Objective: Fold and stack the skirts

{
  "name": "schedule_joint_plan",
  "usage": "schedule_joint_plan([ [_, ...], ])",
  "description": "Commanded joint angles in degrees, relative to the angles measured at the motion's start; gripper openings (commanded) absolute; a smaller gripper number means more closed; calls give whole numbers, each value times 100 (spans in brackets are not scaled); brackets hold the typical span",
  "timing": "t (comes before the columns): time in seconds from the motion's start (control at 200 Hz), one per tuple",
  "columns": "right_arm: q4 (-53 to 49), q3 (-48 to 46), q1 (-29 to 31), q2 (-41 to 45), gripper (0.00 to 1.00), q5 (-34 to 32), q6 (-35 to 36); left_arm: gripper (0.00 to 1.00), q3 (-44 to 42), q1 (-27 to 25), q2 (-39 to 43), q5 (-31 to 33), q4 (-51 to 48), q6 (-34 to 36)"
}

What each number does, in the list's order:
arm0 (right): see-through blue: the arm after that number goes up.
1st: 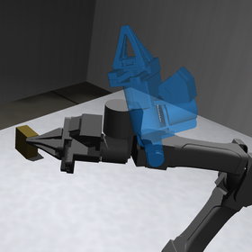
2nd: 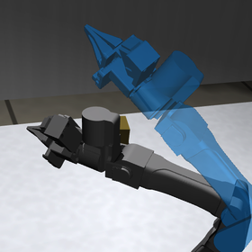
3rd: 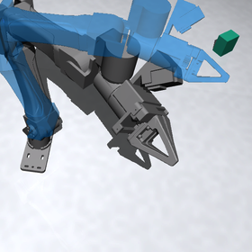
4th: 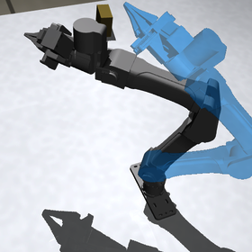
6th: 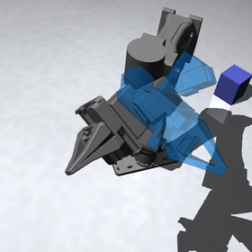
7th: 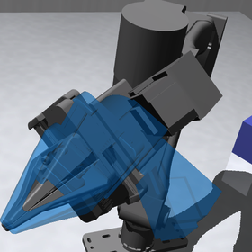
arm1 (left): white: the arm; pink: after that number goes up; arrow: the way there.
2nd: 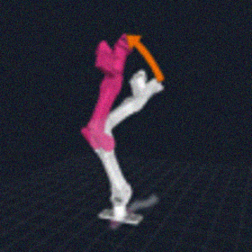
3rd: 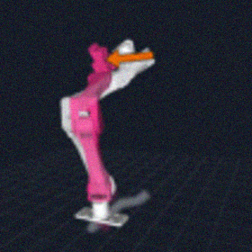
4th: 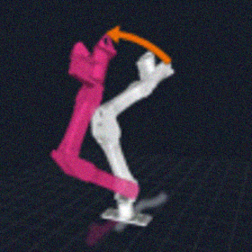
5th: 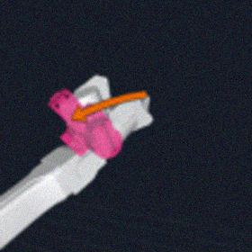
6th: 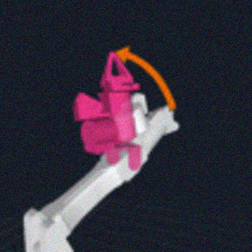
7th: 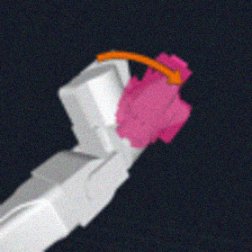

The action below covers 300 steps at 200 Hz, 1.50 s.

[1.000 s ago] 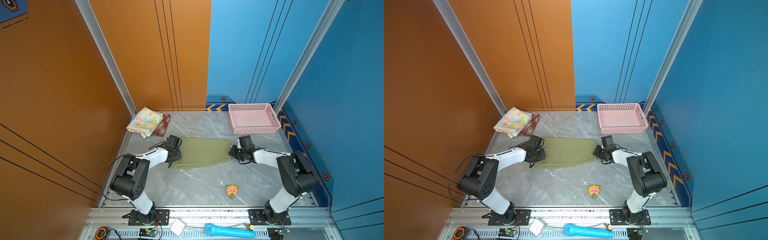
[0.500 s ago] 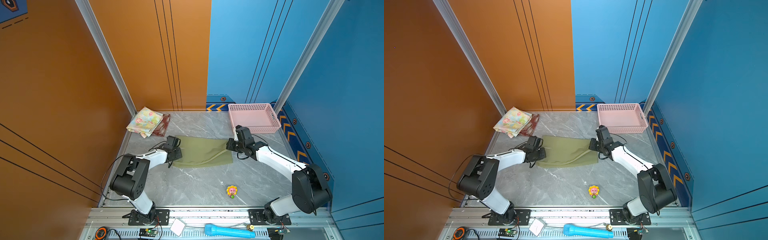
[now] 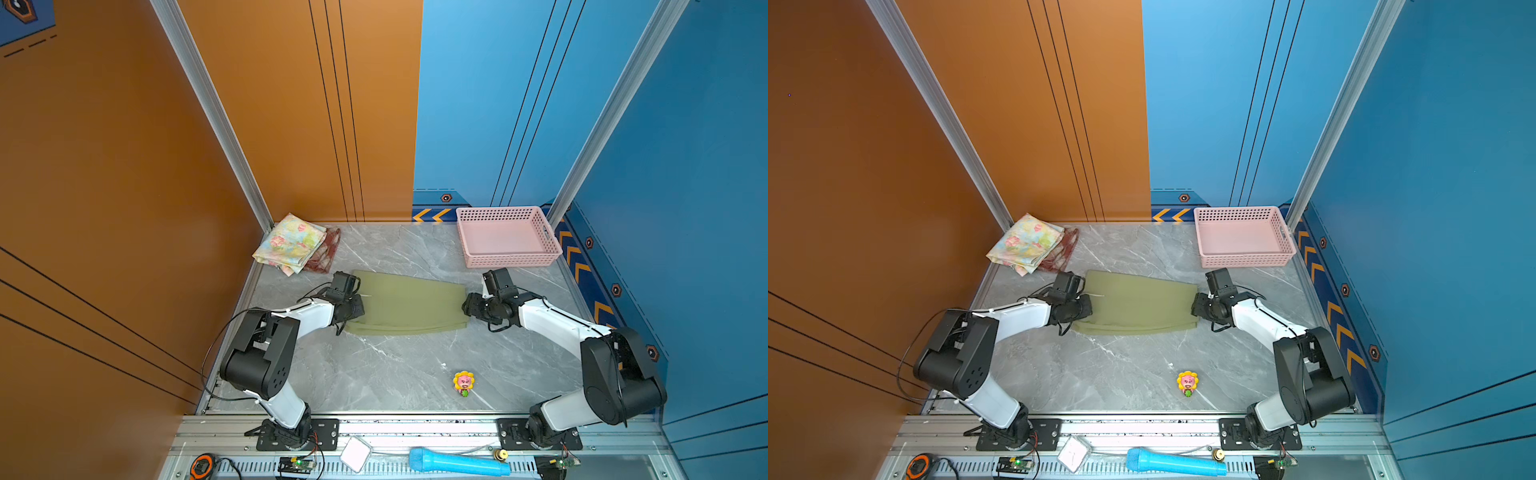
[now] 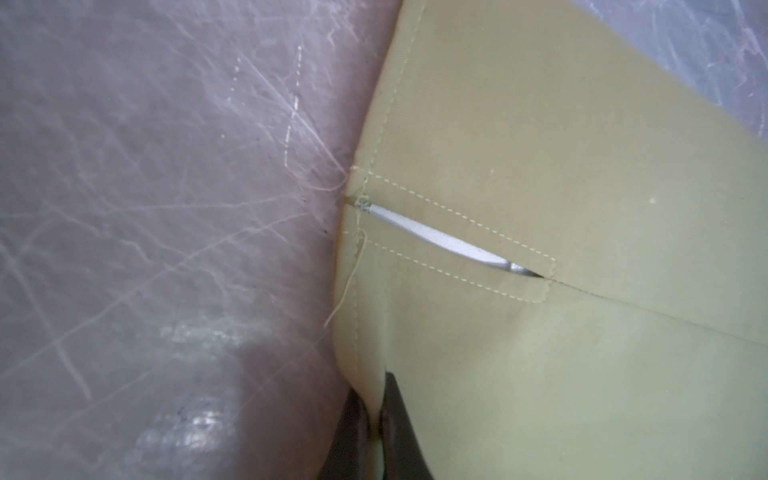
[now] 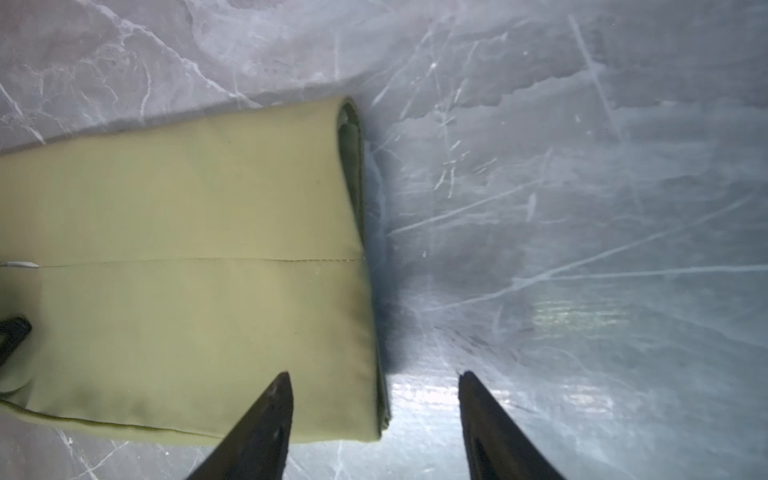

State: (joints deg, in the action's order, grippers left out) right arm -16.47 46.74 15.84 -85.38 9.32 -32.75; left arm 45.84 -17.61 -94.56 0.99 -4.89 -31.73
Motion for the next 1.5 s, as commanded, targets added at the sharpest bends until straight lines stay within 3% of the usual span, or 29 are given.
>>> schedule_joint_plan([
  [0.0,-52,56,-227,-25,66,539,161,4,-251,20,-277,-240,-716,-28],
  [0.245,89,415,-330,-978,61,1200,217,3,-198,-1,-291,-246,-750,-53],
  [0.651,323,314,-35,-1489,46,1450,59,2,-107,-1,-420,-259,-755,-27],
  [0.751,422,335,31,-1575,36,1487,-28,1,-81,-7,-473,-301,-711,-42],
  [0.831,436,403,76,-1526,19,1462,-45,1,-71,-23,-493,-319,-711,-36],
  [0.916,343,516,119,-1301,0,1236,-32,0,-102,-27,-471,-312,-711,-34],
  [1.156,-808,1478,576,-874,0,200,381,0,-288,-46,-459,-381,-415,-87],
  [1.337,-1718,2295,1272,-753,0,-909,605,0,-357,-100,-525,-500,-194,-150],
  [1.497,-2140,3028,1857,-953,0,-1296,626,0,-357,-162,-591,-578,-53,-168],
])
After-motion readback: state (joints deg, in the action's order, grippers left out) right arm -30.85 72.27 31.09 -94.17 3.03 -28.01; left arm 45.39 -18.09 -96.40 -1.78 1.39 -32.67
